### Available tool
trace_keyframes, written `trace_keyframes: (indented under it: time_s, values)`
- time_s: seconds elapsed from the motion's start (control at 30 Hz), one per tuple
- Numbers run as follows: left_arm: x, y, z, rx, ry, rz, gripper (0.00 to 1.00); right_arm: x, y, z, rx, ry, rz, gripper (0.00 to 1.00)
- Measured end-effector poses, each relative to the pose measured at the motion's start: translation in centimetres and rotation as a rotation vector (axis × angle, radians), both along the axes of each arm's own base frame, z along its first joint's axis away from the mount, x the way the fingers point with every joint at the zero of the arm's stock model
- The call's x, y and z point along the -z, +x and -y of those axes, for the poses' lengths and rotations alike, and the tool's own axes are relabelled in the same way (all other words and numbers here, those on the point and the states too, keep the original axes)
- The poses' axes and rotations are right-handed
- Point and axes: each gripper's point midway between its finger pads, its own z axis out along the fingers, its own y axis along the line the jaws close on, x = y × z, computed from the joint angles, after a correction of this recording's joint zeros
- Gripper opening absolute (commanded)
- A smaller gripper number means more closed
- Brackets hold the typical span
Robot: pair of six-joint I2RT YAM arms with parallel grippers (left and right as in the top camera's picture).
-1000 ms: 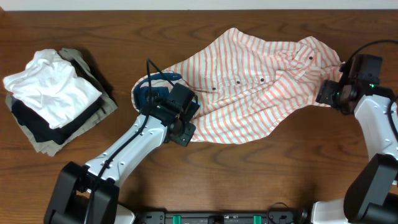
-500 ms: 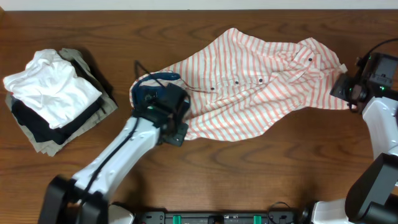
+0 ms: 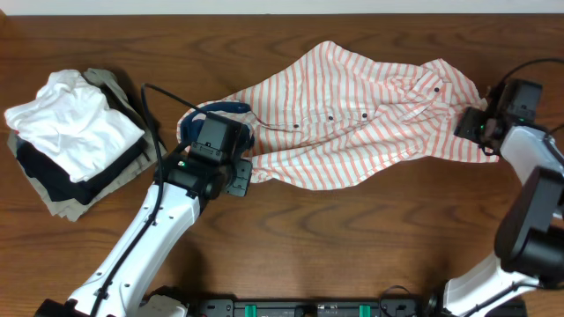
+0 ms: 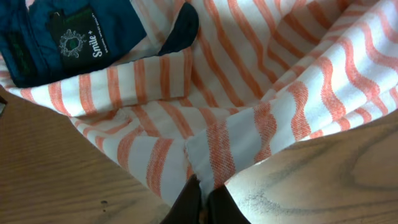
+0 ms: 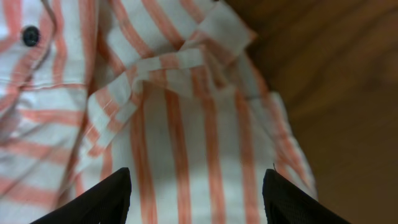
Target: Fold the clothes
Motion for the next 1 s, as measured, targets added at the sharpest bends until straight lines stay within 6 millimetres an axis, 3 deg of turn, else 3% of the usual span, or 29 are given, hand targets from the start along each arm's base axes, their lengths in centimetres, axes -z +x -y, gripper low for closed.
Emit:
trace_keyframes:
  time_s: [0.13, 0.37, 0.8, 1.0]
  values:
    - [0.1, 0.0, 0.0, -0.010, -0.002, -0.004, 0.06, 0.7, 1.6, 0.0, -0.021, 0.008, 0.054, 0.66]
    - [0.1, 0.0, 0.0, -0.010, -0.002, -0.006, 0.06, -0.9, 4.0, 0.2, -0.044, -0.009, 0.173, 0.66]
    - [0.1, 0.0, 0.0, -0.010, -0.002, -0.006, 0.06, -1.5, 4.9, 0.0, -0.041, 0.017, 0.223, 0.61]
    - [0.1, 0.0, 0.0, -0.011, -0.002, -0.006, 0.06, 0.4, 4.9, -0.1, -0.034, 0.032, 0.200, 0.61]
